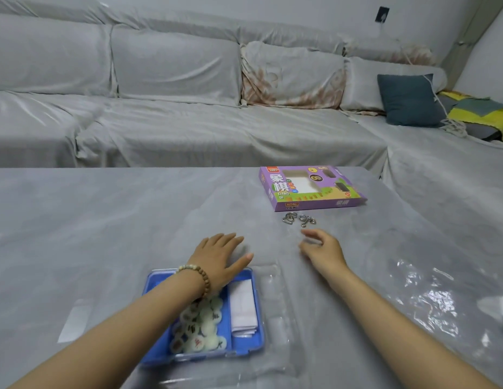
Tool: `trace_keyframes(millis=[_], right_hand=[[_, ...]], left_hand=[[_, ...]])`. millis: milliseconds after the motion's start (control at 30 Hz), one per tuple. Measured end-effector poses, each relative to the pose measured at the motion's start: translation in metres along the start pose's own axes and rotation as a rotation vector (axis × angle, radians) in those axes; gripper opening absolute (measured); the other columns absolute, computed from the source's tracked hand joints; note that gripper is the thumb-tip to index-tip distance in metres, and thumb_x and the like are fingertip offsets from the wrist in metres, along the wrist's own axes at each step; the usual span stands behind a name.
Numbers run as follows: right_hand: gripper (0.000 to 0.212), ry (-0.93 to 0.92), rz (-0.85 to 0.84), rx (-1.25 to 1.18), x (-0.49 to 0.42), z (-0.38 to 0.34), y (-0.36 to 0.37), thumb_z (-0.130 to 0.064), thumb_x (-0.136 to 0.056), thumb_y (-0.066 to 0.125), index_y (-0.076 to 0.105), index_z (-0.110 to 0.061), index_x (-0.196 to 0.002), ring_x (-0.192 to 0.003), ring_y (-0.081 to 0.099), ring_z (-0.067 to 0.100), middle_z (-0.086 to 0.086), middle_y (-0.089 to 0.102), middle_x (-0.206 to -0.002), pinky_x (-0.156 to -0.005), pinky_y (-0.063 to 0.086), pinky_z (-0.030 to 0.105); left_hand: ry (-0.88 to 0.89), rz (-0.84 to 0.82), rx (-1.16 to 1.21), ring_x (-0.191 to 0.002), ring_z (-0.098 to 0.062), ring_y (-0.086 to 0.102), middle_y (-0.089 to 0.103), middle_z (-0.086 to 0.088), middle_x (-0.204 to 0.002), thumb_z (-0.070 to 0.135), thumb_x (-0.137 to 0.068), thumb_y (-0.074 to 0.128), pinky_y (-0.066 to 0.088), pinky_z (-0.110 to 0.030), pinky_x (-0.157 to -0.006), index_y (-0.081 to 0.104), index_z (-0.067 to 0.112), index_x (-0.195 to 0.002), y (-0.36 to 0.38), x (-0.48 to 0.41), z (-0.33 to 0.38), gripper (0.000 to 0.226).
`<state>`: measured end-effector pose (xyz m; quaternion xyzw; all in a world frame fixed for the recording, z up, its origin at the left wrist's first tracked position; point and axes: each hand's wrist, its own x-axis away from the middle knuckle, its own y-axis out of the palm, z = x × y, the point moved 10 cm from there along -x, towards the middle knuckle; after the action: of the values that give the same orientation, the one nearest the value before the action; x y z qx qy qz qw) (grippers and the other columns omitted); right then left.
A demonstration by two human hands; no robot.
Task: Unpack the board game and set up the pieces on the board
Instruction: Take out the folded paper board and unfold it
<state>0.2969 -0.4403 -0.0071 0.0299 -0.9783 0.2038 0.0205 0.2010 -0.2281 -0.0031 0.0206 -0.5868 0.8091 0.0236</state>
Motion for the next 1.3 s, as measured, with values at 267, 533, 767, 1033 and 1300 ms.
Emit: trace_keyframes(millis=[267,533,767,1033,1300], right_hand=[[0.043,-0.113,-0.332,0.250,0.113,-0.031,0.074,-0.032,-0.095,0.052,0.044,-0.022,-0.136,-0.144,0.015,0.009,0.001,0.022,-0.154,-0.106,0.018,0.017],[0.055,-0.338,-0.293,0.638,0.147,-0.058,0.095,-0.051,-0.093,0.045,0.032,-0.032,-0.143,-0.146,0.004,0.015,-0.005,0.010,-0.158,-0.117,0.008,0.031],[0.040,-0.460,-0.487,0.684,0.151,-0.083,0.156,-0.047,-0.097,0.040,0.046,-0.030,-0.132,-0.144,0.013,0.015,-0.006,0.015,-0.157,-0.115,0.009,0.032],[0.039,-0.436,-0.499,0.768,0.143,-0.092,0.189,-0.041,-0.099,0.038,0.048,-0.007,-0.114,-0.134,0.029,0.023,0.003,0.027,-0.150,-0.111,0.019,0.032],[0.031,-0.502,-0.346,0.594,0.139,-0.127,0.170,-0.043,-0.097,0.042,0.047,-0.014,-0.093,-0.100,0.050,0.021,0.001,0.055,-0.105,-0.092,0.031,0.028]], left_hand=[[-0.060,-0.044,-0.084,-0.145,-0.011,-0.008,-0.012,0.014,-0.154,0.096,-0.037,-0.017,-0.004,-0.030,-0.117,-0.004,0.031,-0.149,-0.007,0.118,-0.063,0.130],[-0.091,0.066,0.102,-0.135,0.004,-0.018,-0.011,0.019,-0.152,0.098,-0.043,-0.005,-0.006,-0.017,-0.112,-0.002,0.025,-0.149,-0.009,0.159,-0.067,0.129],[-0.114,0.129,0.241,-0.133,0.009,-0.009,0.004,0.016,-0.156,0.091,-0.055,0.020,0.005,-0.016,-0.111,0.005,0.027,-0.150,-0.013,0.162,-0.067,0.116],[-0.214,0.192,0.336,-0.143,-0.004,-0.005,0.000,0.015,-0.156,0.091,-0.045,0.045,0.010,-0.024,-0.116,-0.002,0.025,-0.149,-0.013,0.166,-0.080,0.132],[-0.201,0.294,0.511,-0.141,-0.006,0.016,0.008,0.013,-0.155,0.077,-0.046,0.069,0.024,-0.031,-0.115,-0.006,0.030,-0.147,-0.019,0.167,-0.079,0.135]])
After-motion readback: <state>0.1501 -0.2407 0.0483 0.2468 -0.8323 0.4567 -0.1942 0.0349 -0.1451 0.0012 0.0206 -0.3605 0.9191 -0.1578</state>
